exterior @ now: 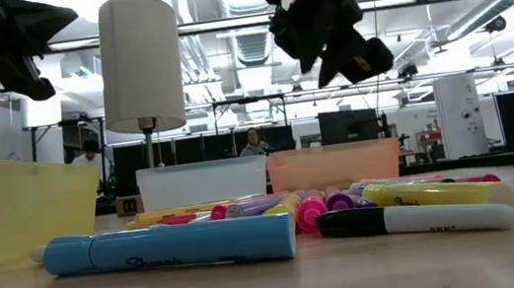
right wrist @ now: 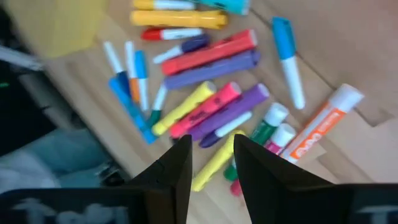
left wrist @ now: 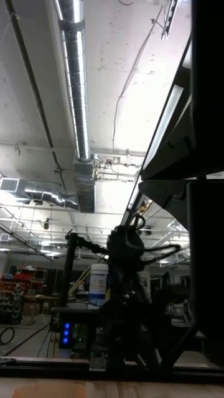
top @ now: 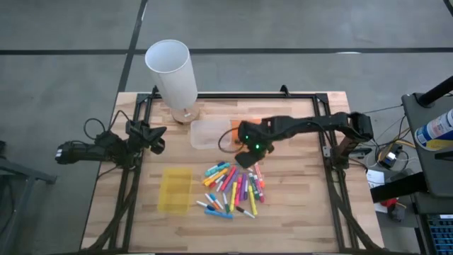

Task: Pick & Place Markers
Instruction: Put the orange marker into the orange bin

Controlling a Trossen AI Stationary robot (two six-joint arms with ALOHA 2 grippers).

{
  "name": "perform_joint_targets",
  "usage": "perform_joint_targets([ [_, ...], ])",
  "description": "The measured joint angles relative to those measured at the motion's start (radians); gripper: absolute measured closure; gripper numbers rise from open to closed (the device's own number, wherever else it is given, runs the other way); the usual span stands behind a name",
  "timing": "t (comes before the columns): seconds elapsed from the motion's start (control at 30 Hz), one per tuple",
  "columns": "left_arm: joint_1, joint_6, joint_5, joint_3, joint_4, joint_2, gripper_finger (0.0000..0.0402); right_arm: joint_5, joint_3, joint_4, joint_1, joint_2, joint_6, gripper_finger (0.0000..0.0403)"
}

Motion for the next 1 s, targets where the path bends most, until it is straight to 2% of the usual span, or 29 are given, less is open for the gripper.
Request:
perform_joint_targets([
  [0.33, 0.0, 0.0, 0.003, 0.0, 0.001, 0.0, 0.0402, 0.285, -0.062, -0.05, 0.074, 0.001, 0.292, 0.0294],
  [0.53, -0.001, 0.0, 0.003, 0.0, 0.006, 0.0, 0.0402, 0.296, -0.122, -0.049, 0.085, 0.001, 0.379, 0.0294],
  [0.7, -0.001, 0.0, 0.003, 0.0, 0.005, 0.0, 0.0402, 0.3, -0.163, -0.034, 0.091, 0.001, 0.383, 0.0294],
  [0.9, -0.001, 0.0, 0.003, 0.0, 0.004, 0.0, 0.0402, 0.299, -0.244, 0.102, 0.092, 0.002, 0.422, 0.0294],
  [1.0, -0.001, 0.0, 0.003, 0.0, 0.004, 0.0, 0.0402, 0.298, -0.276, 0.104, 0.093, 0.002, 0.436, 0.0293],
])
